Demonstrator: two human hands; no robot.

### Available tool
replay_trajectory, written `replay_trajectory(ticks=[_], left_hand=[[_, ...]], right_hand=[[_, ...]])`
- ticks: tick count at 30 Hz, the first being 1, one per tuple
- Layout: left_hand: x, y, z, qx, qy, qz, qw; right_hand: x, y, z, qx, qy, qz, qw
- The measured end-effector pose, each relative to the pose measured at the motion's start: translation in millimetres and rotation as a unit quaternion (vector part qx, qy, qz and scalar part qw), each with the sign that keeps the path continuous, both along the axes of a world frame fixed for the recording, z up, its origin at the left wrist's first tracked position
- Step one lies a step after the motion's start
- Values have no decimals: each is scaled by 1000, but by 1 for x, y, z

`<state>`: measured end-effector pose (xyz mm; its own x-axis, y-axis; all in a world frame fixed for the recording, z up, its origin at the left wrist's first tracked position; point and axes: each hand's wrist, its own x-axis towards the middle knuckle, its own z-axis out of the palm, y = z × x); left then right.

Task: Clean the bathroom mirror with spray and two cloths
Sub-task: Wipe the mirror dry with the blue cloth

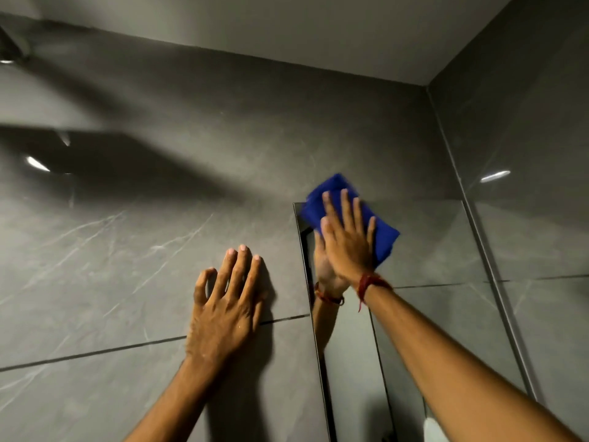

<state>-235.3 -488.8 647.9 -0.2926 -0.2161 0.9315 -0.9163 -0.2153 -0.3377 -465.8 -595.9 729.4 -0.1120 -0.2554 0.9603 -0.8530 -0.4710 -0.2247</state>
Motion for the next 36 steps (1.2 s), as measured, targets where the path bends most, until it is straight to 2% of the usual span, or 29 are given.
replay_trajectory(ticks=[4,9,11,15,19,22,25,27,29,32,36], left_hand=[[-2,1,0,-8,13,-4,1000],[-24,-6,-8,-9,71,-2,997],[-30,-13,-12,-5,77,4,997],[-28,-24,-14,-28,68,8,997],[-27,-31,-15,-43,55,12,997],[-28,-36,-14,-51,62,9,997],[-28,-34,-16,-54,51,15,997],[-30,-32,-16,-56,50,13,997],[-31,-31,-16,-55,56,4,997],[-32,-29,-21,-45,63,-10,997],[-33,-25,-19,-28,76,-14,997]], right_hand=[[43,12,-58,-72,121,4,990],[9,-5,-85,-76,165,-17,983],[-16,-17,-74,-57,130,-18,990],[-93,-47,-46,8,-43,21,999],[-184,-75,-52,95,-206,56,972],[-199,-85,-60,109,-229,39,967],[-165,-73,-61,105,-243,20,964],[-123,-53,-65,83,-199,3,976],[-70,-33,-82,35,-114,-16,993],[3,-11,-143,-35,-5,-10,999],[13,-6,-201,-52,77,-10,996]])
